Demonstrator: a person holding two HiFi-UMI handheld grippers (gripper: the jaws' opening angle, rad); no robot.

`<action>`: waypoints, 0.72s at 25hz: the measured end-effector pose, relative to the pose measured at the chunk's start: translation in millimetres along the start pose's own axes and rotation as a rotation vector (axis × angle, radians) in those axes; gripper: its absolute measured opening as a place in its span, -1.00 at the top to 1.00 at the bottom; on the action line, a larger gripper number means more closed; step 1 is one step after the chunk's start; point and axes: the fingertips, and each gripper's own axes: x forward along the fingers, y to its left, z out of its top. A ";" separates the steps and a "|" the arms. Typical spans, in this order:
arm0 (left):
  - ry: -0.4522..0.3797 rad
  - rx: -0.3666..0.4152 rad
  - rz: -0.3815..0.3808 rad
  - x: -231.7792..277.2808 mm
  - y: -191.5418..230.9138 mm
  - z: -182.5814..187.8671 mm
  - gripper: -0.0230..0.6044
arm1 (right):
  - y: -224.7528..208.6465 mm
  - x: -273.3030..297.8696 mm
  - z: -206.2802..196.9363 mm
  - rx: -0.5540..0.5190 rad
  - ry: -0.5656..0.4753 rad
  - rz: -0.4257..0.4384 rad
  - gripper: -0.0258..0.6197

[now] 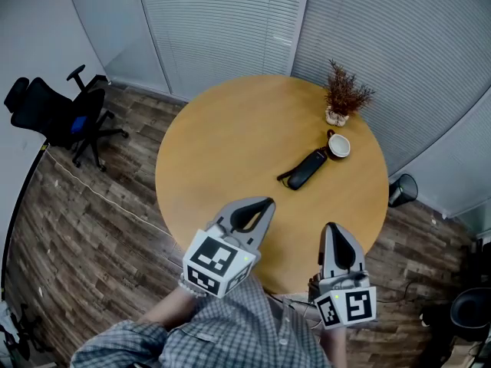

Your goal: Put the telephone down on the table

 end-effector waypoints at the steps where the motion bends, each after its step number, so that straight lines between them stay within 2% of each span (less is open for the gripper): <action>1: 0.001 0.001 -0.001 0.1 0.0 0.1 0.90 | 0.3 0.5 0.3 -0.001 0.000 0.001 0.90; 18: -0.005 0.005 0.000 1.7 0.1 0.4 0.90 | 2.8 1.5 -0.6 -0.015 0.005 0.010 0.90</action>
